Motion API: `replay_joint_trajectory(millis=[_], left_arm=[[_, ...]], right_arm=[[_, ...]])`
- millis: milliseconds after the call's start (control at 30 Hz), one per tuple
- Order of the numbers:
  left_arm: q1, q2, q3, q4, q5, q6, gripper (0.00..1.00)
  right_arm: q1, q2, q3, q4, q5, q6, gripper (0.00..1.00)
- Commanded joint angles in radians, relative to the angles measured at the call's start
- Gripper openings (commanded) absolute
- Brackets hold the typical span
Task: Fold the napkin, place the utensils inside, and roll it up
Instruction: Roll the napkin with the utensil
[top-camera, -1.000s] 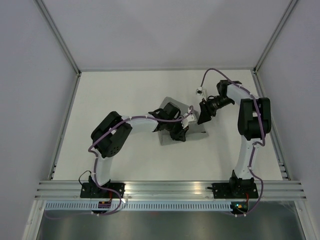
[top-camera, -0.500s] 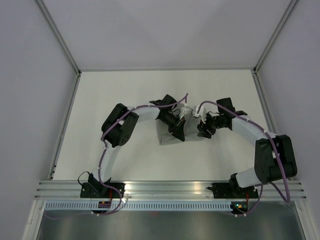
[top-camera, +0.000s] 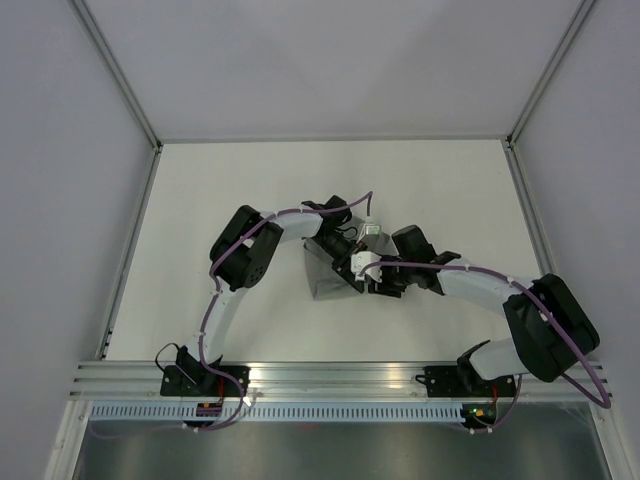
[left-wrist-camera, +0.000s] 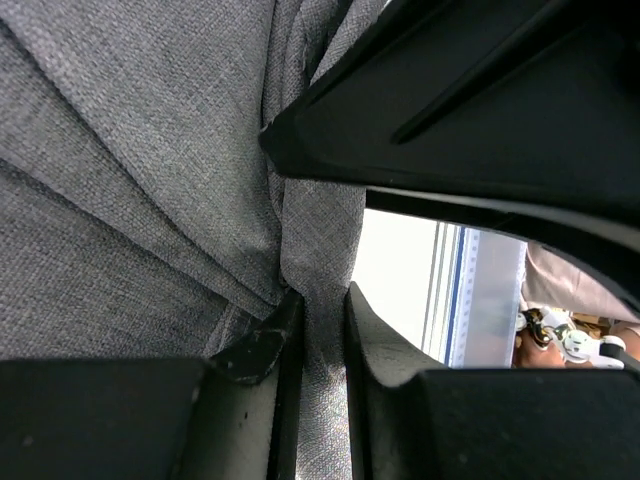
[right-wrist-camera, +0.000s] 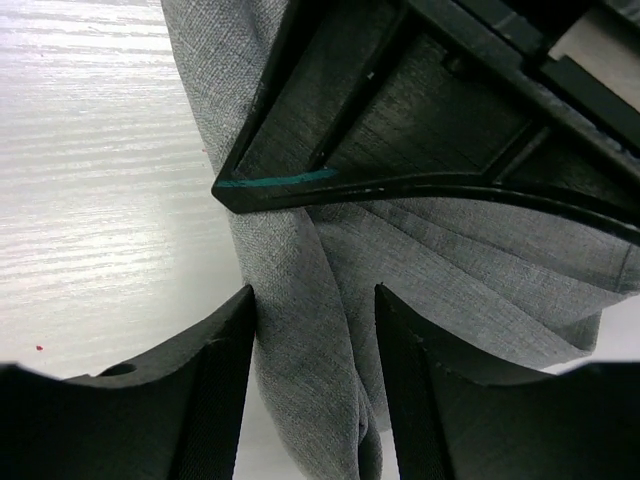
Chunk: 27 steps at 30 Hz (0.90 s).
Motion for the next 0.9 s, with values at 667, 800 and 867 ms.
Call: replay_joint_trajectory(millis=[667, 800, 867], left_arm=[[0.025, -0.186, -0.119, 0.168, -0.366, -0.067, 0.49], [0.066, -0.266, -0.154, 0.261, -0.490, -0.127, 0.51], [0.086, -0.310, -0.173, 0.296, -0.563, -0.170, 0.52]], right_arm=[[0.074, 0.254, 0.151, -0.241, 0.033, 0.040, 0.10], [0.056, 0.292, 0.186, -0.273, 0.026, 0.114, 0.08], [0.040, 0.312, 0.200, -0.295, 0.006, 0.149, 0.08]])
